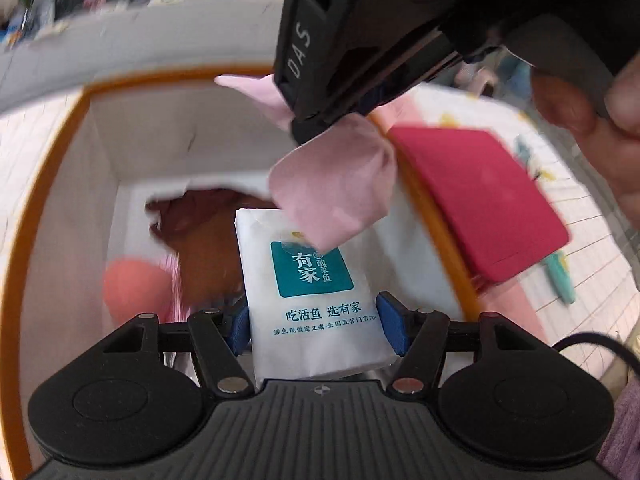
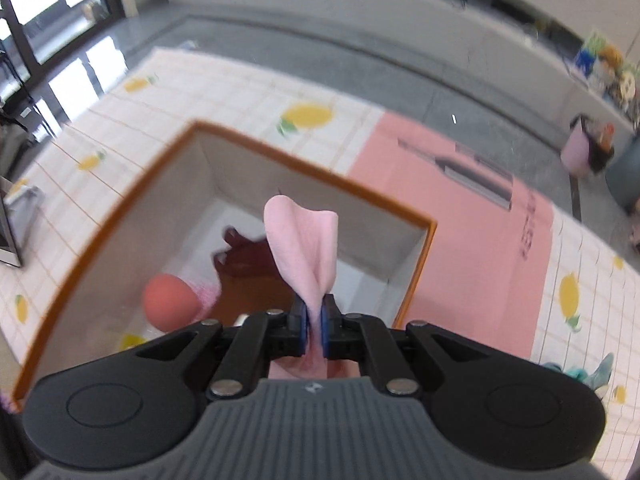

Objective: Organize soft objects
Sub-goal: 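Carry the tissue pack and pink towel over the orange box with both tools, then open both tools to drop the towel and tissue pack into the box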

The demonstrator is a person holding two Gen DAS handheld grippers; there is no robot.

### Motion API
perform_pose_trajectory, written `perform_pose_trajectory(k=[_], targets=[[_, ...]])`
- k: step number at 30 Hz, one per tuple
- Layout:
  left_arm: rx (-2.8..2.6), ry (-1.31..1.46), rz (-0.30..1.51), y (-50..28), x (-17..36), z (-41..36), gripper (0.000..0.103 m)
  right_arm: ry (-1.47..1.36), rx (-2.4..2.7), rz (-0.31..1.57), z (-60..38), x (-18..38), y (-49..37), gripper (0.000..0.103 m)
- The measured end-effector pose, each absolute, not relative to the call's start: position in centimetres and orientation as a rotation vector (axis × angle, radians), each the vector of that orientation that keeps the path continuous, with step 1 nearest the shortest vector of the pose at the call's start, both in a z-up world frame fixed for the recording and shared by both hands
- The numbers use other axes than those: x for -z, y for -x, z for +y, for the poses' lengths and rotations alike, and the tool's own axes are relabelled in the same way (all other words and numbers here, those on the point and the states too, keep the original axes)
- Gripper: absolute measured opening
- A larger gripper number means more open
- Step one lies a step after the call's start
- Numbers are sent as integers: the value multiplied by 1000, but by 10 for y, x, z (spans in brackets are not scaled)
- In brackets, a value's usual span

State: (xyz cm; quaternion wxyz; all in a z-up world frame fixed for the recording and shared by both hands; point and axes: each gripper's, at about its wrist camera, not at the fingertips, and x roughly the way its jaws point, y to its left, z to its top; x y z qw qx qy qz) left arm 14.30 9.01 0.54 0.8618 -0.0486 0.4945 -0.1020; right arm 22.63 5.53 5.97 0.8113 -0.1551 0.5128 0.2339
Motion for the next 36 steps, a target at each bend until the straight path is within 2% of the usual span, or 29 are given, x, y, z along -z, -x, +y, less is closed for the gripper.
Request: perform_pose_trajectory(k=[7, 8, 10, 12, 18, 22, 25, 28, 30, 31, 33, 35, 36], targets=[[163, 176, 1171, -165, 8, 98, 75, 316, -429, 1217, 60, -24, -255, 4], [164, 175, 1175, -168, 9, 100, 76, 320, -429, 1220, 62, -22, -255, 4], [162, 180, 1185, -171, 11, 99, 86, 346, -424, 1215, 65, -19, -256, 4], [171, 184, 1195, -172, 13, 100, 87, 361, -429, 1207, 67, -17, -256, 4], [127, 218, 1184, -165, 10, 113, 89, 408, -422, 1211, 70, -19, -257, 4], [115, 238, 1109, -155, 0, 120, 91, 422, -413, 1215, 70, -20, -259, 5], [131, 187, 1031, -144, -11, 117, 93, 409, -410, 1220, 69, -21, -260, 10], [134, 128, 992, -139, -16, 112, 93, 452, -425, 1208, 75, -20, -256, 27], [138, 118, 981, -138, -18, 110, 93, 485, -431, 1192, 80, -21, -252, 46], [138, 115, 977, -138, -18, 110, 93, 488, -436, 1188, 82, -22, -251, 51], [137, 109, 974, -139, -18, 111, 93, 493, -460, 1173, 85, -24, -247, 80], [137, 107, 971, -137, -19, 111, 93, 499, -479, 1143, 89, -29, -243, 90], [137, 106, 970, -135, -22, 110, 93, 499, -496, 1130, 91, -32, -240, 90]])
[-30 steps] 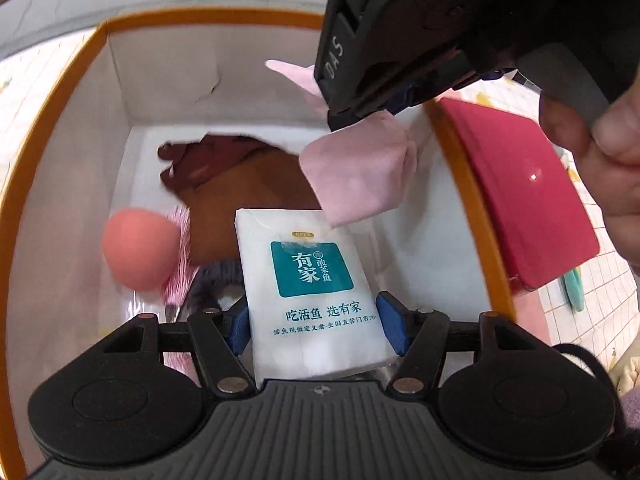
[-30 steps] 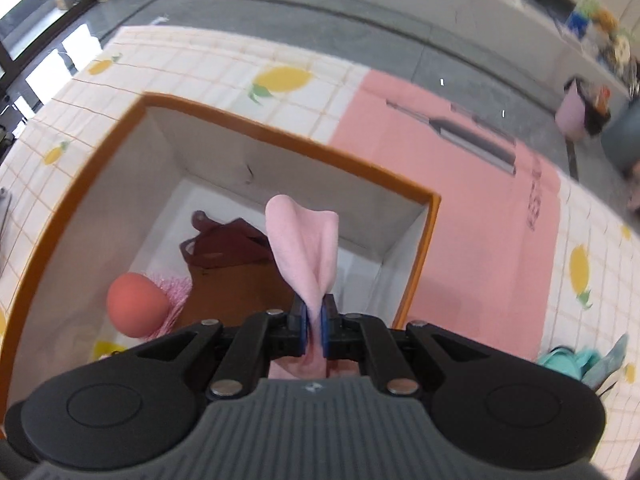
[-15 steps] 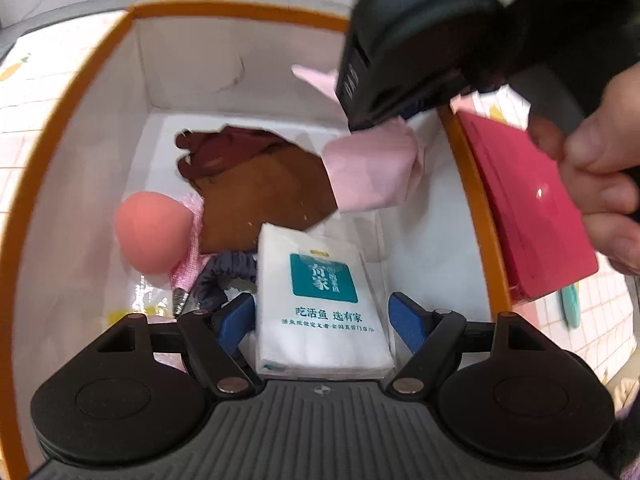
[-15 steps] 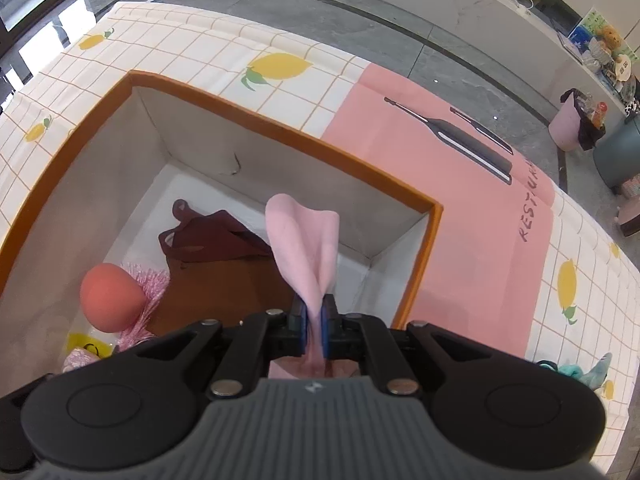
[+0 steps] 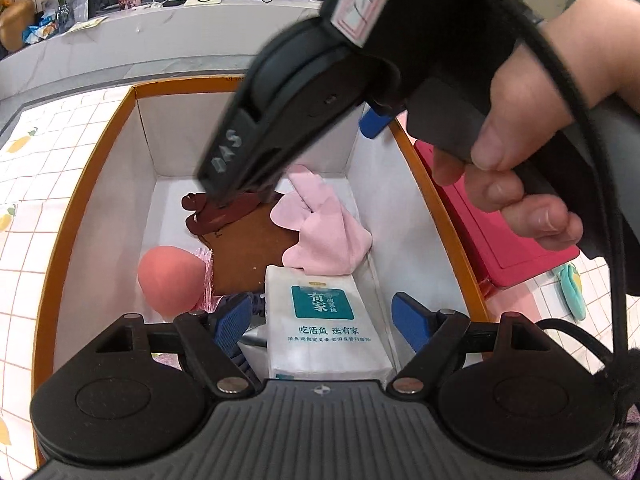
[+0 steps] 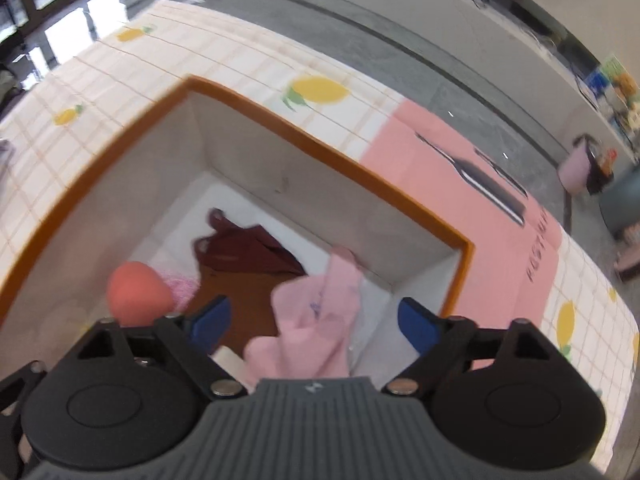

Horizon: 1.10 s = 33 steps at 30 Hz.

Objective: Organize soft objects
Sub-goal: 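Open both tools to drop the towel and tissue pack into the box, then withdraw both tools from the box toward the teal plush toys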

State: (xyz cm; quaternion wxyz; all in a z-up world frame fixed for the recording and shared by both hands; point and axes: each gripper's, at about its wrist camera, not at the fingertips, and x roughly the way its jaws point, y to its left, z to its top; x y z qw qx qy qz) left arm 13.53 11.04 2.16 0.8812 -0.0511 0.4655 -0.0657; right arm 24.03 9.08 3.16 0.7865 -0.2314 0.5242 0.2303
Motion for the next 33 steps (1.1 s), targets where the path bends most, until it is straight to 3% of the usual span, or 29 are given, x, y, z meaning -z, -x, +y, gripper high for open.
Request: perform_pose_trajectory(k=[3, 14, 21, 33], targets=[[136, 103, 956, -134, -24, 111, 93, 518, -523, 1116, 96, -39, -235, 94], [109, 48, 890, -120, -48, 110, 93, 423, -493, 1027, 68, -87, -219, 94], [57, 30, 838, -116, -76, 100, 93, 358, -442, 966, 11, -128, -203, 94], [115, 32, 577, -81, -132, 44, 93, 217, -232, 896, -116, -153, -173, 94]])
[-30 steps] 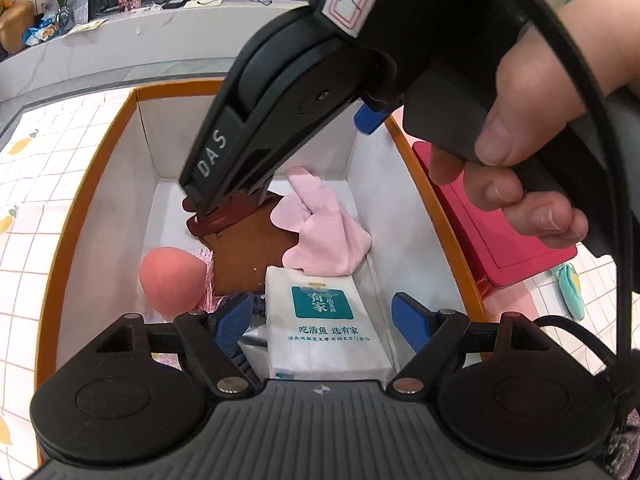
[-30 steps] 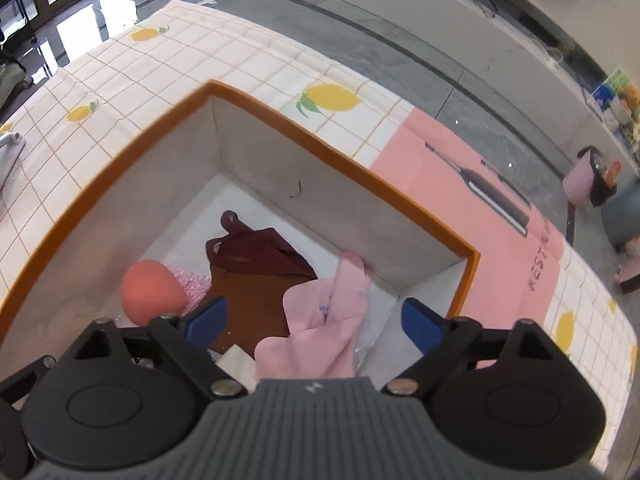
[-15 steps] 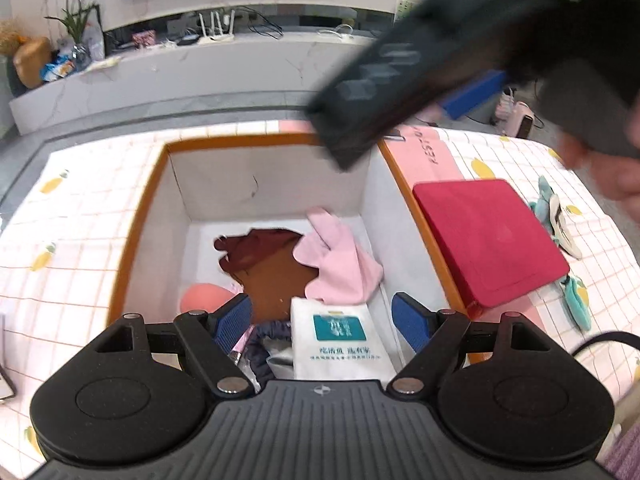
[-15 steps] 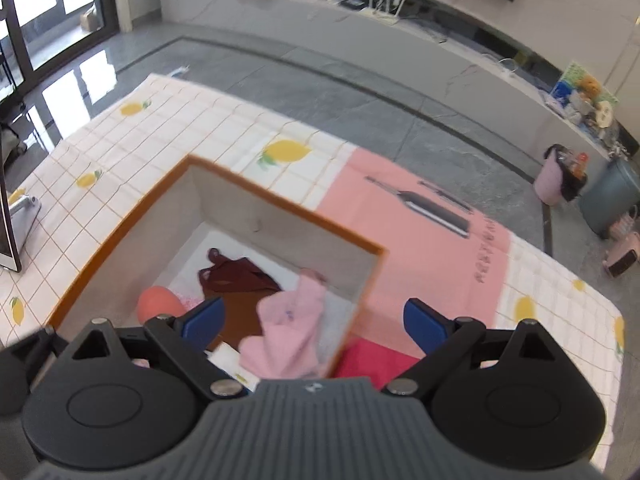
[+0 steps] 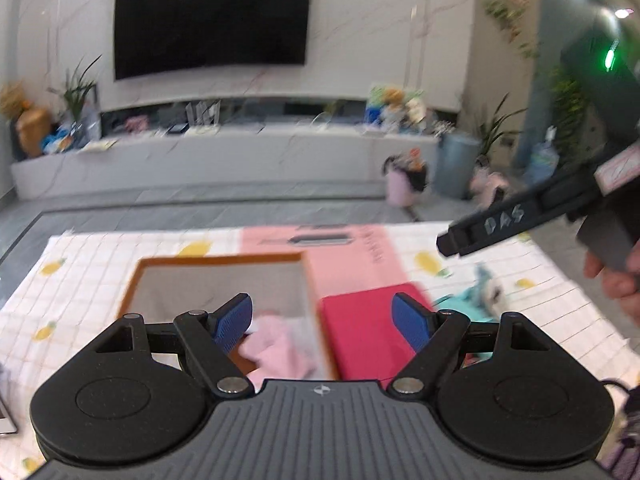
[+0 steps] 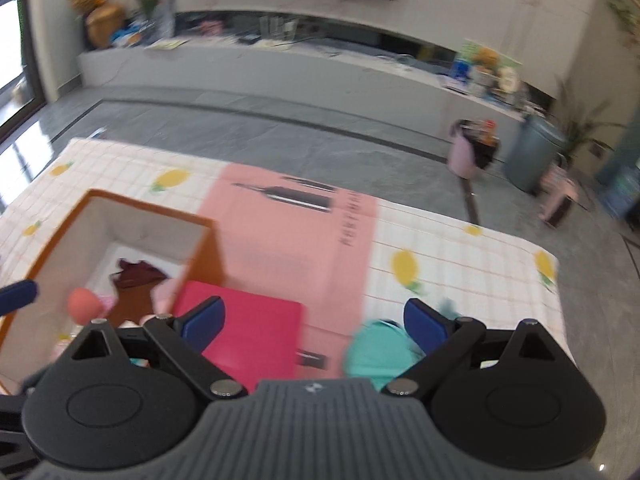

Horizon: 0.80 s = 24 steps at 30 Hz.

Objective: Organize soft objects
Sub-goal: 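Withdraw both tools from the box toward the teal plush toys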

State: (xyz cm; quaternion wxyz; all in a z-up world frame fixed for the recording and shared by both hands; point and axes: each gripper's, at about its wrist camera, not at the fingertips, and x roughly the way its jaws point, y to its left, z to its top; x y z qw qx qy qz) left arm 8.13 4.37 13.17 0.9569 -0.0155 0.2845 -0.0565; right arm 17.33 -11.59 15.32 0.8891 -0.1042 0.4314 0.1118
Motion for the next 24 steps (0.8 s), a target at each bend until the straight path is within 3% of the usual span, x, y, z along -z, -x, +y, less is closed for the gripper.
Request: perform_pose_trajectory(k=[12, 17, 24], targets=[[242, 41, 673, -69, -88, -35, 93, 63, 26, 872, -238, -89, -145, 94], [252, 49, 685, -66, -57, -51, 93, 15, 79, 790, -260, -61, -107, 94], [240, 63, 630, -54, -29, -60, 93, 108, 96, 852, -262, -24, -73, 94]])
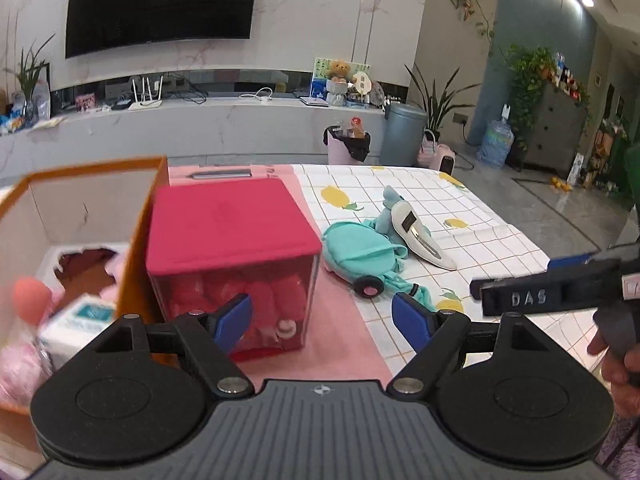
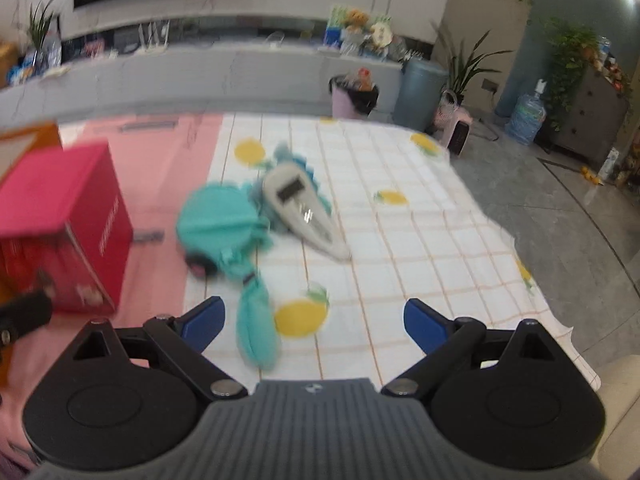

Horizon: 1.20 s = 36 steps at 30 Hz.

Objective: Organize soft objects
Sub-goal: 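Withdraw both tools from the box toward the teal plush toys, then close the right tool on the white-and-teal dinosaur plush and lift it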

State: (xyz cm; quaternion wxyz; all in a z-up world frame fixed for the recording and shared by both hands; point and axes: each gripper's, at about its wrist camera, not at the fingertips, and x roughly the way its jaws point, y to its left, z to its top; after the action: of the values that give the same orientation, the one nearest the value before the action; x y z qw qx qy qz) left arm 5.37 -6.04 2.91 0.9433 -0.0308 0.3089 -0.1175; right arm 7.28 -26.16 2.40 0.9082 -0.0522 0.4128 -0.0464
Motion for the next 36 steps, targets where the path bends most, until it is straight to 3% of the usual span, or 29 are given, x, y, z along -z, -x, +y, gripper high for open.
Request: perform_pose_trajectory(k=[9, 13, 15, 25, 36], targets=[[262, 19, 614, -52, 1, -83, 93, -63, 109, 932, -291, -4, -97, 94], [286, 105, 615, -61, 9, -90, 93, -47, 174, 855, -297, -5, -111, 95], [281, 145, 625, -69, 13, -96, 93, -72, 188, 799, -301, -7, -116, 100], [267, 119, 662, -103, 23, -120, 93, -217, 123, 767, -309, 21, -181, 100], [232, 143, 677, -131, 33, -148, 92, 53, 62, 699, -280, 42, -229, 100]])
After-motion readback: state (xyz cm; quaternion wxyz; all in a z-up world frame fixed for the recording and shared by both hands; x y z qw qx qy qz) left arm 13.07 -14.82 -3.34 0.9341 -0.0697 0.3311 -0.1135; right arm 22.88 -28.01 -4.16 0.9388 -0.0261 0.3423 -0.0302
